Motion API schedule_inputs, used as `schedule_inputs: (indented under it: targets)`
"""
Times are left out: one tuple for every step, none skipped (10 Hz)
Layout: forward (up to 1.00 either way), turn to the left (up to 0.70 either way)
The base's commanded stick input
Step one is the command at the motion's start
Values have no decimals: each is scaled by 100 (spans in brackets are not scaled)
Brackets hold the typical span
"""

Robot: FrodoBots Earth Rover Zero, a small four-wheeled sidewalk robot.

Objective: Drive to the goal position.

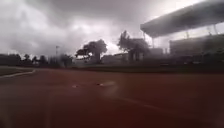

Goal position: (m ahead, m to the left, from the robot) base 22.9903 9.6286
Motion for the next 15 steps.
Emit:
schedule_inputs:
  targets:
    - [50,0]
    - [50,0]
    - [50,0]
    - [50,0]
    - [50,0]
    - [50,0]
    - [50,0]
    - [50,0]
    - [50,0]
    - [50,0]
    - [50,0]
    - [50,0]
    - [50,0]
    - [50,0]
    - [50,0]
